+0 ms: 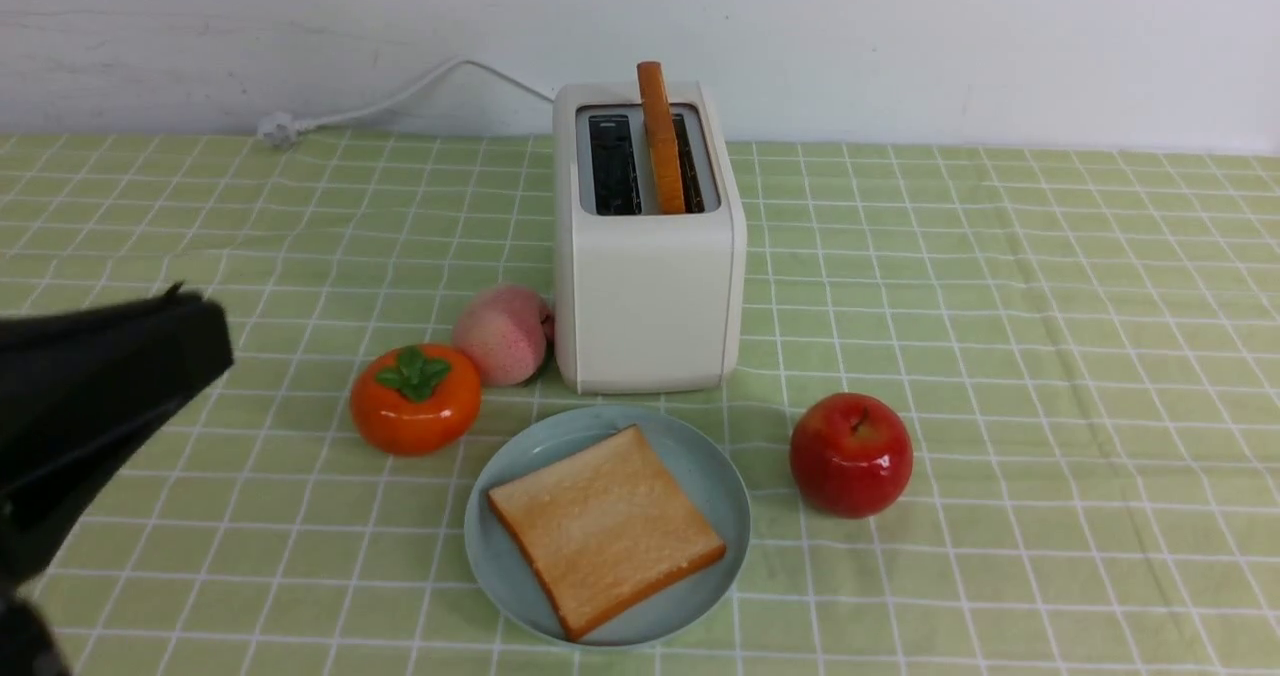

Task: Take toasted bread from bread machine on green coffee tablecloth place on plate.
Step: 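Grasp the toast slice in the toaster and pull it up out of the slot with the right gripper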

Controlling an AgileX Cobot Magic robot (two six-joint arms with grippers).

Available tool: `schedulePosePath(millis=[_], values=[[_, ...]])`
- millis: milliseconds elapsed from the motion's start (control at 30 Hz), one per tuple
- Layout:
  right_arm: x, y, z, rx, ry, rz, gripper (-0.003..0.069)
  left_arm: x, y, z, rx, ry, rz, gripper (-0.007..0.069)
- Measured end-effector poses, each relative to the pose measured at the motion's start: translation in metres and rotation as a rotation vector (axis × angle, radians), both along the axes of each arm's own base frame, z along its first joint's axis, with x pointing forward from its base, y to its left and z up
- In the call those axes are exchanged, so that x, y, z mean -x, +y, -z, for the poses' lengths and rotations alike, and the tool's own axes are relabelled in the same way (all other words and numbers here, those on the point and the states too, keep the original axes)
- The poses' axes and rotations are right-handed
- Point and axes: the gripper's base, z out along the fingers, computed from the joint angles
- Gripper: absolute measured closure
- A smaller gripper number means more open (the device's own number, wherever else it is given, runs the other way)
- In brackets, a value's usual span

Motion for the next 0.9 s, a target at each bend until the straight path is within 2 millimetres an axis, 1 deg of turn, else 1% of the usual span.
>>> schedulePosePath(millis=[33,133,200,233,267,367,433,467,567,633,700,733,800,833,867,900], values=[[-0.008,0.006,-0.001,0.006,0.027,-0.027,0.0655,0.011,0.003,0.007,0.006,-0.023,-0.002,0.0638],[-0.029,0.022,0.003,0.012,0.092,-0.096,0.0655,0.031,0.008,0.030,0.015,-0.055,-0.003,0.0638],[-0.044,0.032,0.007,0.008,0.118,-0.137,0.0655,0.039,0.010,0.041,0.020,-0.074,-0.003,0.0638],[-0.044,0.032,0.007,0.011,0.110,-0.139,0.0655,0.040,0.010,0.042,0.020,-0.076,-0.003,0.0638],[-0.056,0.040,0.010,0.001,0.128,-0.165,0.0655,0.045,0.012,0.050,0.025,-0.090,-0.006,0.0638],[-0.075,0.052,0.009,-0.020,0.133,-0.205,0.0655,0.049,0.013,0.062,0.029,-0.097,-0.009,0.0638],[-0.087,0.060,0.005,-0.032,0.130,-0.229,0.0655,0.050,0.013,0.066,0.028,-0.094,-0.010,0.0638],[-0.089,0.060,0.004,-0.032,0.129,-0.232,0.0655,0.050,0.013,0.066,0.028,-0.093,-0.010,0.0638],[-0.109,0.072,-0.005,-0.049,0.115,-0.261,0.0655,0.049,0.014,0.066,0.031,-0.095,-0.020,0.0638],[-0.121,0.079,-0.006,-0.048,0.122,-0.275,0.0654,0.049,0.014,0.066,0.033,-0.097,-0.023,0.0638],[-0.133,0.091,-0.009,-0.038,0.121,-0.306,0.0649,0.049,0.014,0.066,0.035,-0.098,-0.024,0.0638],[-0.135,0.093,-0.009,-0.036,0.123,-0.310,0.0648,0.049,0.014,0.066,0.035,-0.098,-0.024,0.0638],[-0.150,0.114,-0.006,-0.014,0.115,-0.361,0.0636,0.049,0.014,0.066,0.037,-0.097,-0.024,0.0638],[-0.151,0.116,-0.008,-0.017,0.105,-0.365,0.0635,0.049,0.014,0.066,0.037,-0.097,-0.024,0.0638],[-0.158,0.124,-0.009,-0.010,0.092,-0.375,0.0627,0.049,0.014,0.066,0.037,-0.097,-0.024,0.0638],[-0.172,0.135,-0.007,-0.002,0.070,-0.374,0.0604,0.049,0.014,0.066,0.037,-0.097,-0.024,0.0638]])
